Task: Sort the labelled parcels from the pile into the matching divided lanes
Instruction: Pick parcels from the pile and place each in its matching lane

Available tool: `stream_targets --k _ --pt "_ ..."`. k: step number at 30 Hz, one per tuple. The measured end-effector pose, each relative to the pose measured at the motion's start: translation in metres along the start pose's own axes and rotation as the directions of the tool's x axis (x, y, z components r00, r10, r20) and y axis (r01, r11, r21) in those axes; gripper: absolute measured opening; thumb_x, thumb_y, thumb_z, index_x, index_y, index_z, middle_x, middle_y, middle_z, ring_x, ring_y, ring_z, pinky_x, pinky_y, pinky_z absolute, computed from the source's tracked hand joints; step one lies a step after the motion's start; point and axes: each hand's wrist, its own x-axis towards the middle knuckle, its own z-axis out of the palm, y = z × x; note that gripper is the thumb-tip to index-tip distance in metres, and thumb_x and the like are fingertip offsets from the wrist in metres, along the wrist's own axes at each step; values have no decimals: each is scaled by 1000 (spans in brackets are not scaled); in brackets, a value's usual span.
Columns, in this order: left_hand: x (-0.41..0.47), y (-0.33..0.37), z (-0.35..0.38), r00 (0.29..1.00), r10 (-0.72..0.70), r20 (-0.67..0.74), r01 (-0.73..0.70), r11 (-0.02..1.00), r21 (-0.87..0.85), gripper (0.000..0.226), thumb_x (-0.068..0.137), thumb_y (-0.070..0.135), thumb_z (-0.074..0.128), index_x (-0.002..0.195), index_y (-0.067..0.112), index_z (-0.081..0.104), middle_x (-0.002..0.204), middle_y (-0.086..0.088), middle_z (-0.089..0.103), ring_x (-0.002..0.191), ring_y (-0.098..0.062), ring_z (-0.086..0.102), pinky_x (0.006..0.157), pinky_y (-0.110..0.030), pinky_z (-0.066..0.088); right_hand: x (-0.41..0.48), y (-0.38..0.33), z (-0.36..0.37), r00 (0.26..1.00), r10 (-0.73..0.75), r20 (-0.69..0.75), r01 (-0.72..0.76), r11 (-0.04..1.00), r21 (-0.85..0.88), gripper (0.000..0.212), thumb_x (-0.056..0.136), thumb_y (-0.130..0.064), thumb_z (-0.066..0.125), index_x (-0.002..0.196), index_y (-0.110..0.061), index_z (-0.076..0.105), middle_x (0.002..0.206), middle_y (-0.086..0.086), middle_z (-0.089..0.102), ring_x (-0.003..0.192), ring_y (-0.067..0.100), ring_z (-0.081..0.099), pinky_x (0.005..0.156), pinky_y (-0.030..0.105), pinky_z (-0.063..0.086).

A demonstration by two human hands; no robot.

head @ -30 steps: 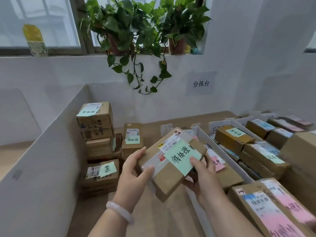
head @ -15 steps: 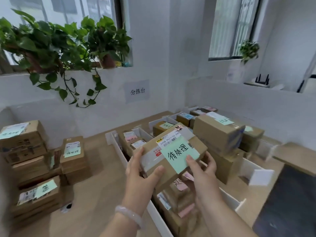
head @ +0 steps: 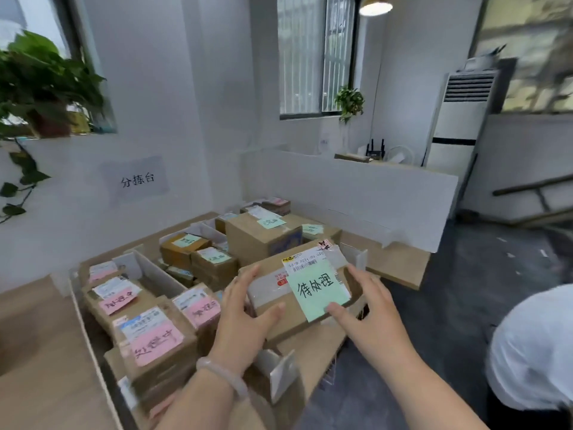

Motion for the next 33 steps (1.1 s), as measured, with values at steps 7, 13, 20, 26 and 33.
stream_targets --k 7,13,20,26,33 --pt "16 3 139 992 -13 126 20 998 -55 68 79 21 80 125 59 47 140 5 40 122 -16 48 107 -41 44 16 90 -109 998 -29 -58 15 974 -227 76 80 -51 67 145 -48 28 154 -22 20 141 -1 20 113 28 28" --pt "47 -3 211 976 -36 216 36 999 0 69 82 19 78 136 47 44 144 7 34 125 -14 45 94 -19 41 42 143 -147 995 20 -99 -43 971 -237 72 83 -48 67 145 -44 31 153 -23 20 138 -3 21 96 14 26" --pt "120 -37 269 971 -51 232 66 996 -57 68 82 19 77 132 53 45 143 5 37 127 -21 47 93 -28 53 115 197 -156 993 75 -92 -97 962 -255 73 82 -52 65 145 -49 28 155 -23 15 143 0 16 111 28 28" --pt "223 -59 311 972 -51 228 61 997 -38 65 80 26 79 121 65 45 145 7 32 127 -19 46 107 -44 45 226 226 -151 999 19 -29 -27 947 -319 74 79 -62 56 144 -53 22 155 -28 15 143 -3 14 114 34 31" --pt "342 -72 343 980 -50 191 56 998 -31 69 66 45 80 123 63 47 140 4 42 121 -19 52 103 -45 48 342 240 -147 999 -11 -30 -2 910 -414 72 84 -53 62 146 -47 27 156 -22 16 144 1 14 116 34 27"
